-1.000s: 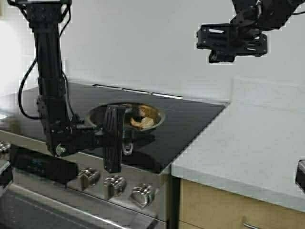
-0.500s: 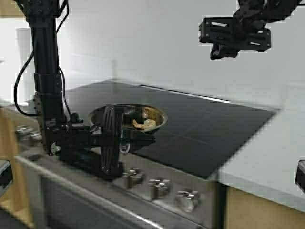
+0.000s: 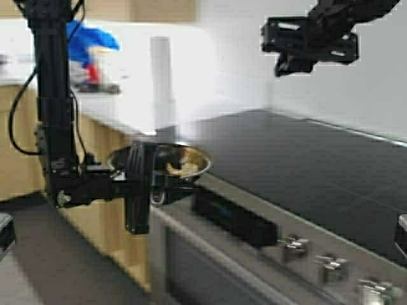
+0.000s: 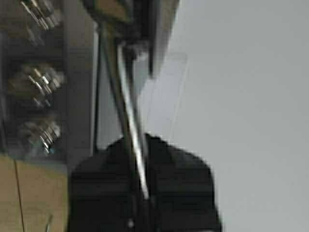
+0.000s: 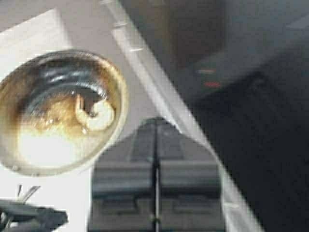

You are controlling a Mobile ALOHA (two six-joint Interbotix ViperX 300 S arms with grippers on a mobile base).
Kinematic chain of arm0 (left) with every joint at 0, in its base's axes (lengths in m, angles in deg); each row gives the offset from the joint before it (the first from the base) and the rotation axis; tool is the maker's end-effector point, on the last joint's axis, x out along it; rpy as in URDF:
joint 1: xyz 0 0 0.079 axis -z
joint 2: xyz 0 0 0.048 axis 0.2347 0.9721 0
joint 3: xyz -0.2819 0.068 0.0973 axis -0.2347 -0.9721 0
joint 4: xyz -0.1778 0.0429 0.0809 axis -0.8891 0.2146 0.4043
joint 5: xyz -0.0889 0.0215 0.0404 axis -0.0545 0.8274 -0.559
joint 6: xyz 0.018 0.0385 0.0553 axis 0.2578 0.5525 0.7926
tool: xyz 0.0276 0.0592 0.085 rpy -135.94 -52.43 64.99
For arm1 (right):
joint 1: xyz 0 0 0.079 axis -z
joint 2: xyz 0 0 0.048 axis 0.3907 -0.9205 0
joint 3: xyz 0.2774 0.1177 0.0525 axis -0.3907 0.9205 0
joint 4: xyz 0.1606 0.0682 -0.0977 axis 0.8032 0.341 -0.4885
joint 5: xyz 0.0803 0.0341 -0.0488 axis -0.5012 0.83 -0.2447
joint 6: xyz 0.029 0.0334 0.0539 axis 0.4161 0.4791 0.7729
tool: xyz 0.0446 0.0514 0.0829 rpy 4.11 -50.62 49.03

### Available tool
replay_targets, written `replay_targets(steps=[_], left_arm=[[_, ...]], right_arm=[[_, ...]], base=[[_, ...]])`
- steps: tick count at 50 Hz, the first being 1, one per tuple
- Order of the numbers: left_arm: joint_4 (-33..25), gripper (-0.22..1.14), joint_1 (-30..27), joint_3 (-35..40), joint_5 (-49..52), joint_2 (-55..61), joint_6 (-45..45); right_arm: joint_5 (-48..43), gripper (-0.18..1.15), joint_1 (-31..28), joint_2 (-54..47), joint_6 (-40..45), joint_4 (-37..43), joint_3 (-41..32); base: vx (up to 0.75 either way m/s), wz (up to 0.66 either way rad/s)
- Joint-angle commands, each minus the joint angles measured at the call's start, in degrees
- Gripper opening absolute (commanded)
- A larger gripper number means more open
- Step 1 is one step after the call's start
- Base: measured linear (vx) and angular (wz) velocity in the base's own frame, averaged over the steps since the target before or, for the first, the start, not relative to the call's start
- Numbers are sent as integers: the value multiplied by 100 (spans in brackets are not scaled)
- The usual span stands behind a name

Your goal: Add oil to the pan and cook the shrimp and serve it

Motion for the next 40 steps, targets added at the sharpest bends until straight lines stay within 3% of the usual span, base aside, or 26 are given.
replay_targets(steps=[1,40], left_arm=[[35,4,-176,26,-185,-439,237],[185,4,-387,-369,-439,-369,545]], right_arm=[[-70,6,-26,0,-9,0,-35],[-70,6,-545,-149,0,9,123]], base=[[4,52],[2,39]])
